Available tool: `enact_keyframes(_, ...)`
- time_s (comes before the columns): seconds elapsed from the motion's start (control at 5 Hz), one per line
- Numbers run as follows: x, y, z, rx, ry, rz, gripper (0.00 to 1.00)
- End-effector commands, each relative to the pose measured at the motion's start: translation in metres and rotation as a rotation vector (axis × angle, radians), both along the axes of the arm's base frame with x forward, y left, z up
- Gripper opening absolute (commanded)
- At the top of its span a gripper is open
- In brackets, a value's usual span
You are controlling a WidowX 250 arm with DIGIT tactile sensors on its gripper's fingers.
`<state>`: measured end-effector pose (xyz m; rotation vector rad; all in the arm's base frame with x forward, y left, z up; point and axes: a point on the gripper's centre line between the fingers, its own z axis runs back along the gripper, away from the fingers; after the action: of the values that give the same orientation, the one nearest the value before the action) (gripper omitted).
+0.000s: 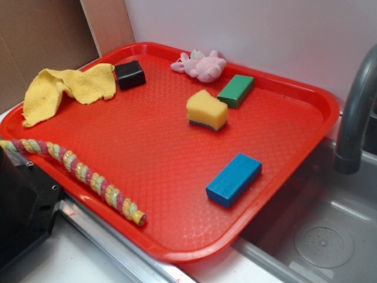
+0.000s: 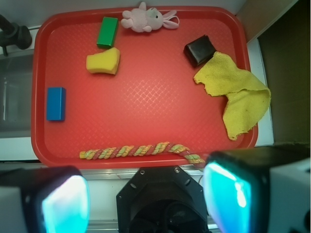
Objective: Grab the blue block.
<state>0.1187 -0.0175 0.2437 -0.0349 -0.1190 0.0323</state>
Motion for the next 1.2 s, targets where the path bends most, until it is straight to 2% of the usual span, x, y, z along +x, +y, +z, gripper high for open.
enact_keyframes(0.0, 0.0, 0.0, 0.0, 0.0, 0.0, 0.0, 1.0)
enact_keyframes(0.4, 0.029, -0.096, -0.074, -0.037, -0.029, -0.026, 1.0)
enact_keyframes(0.6, 0.043, -0.125, -0.096, -0.058, -0.029, -0.062, 1.0)
enact_keyframes(0.8, 0.066, -0.162, -0.135, -0.033, 0.031, -0.133, 1.0)
enact_keyframes(1.0, 0.079, -0.163, -0.161, -0.012, 0.065, -0.148, 1.0)
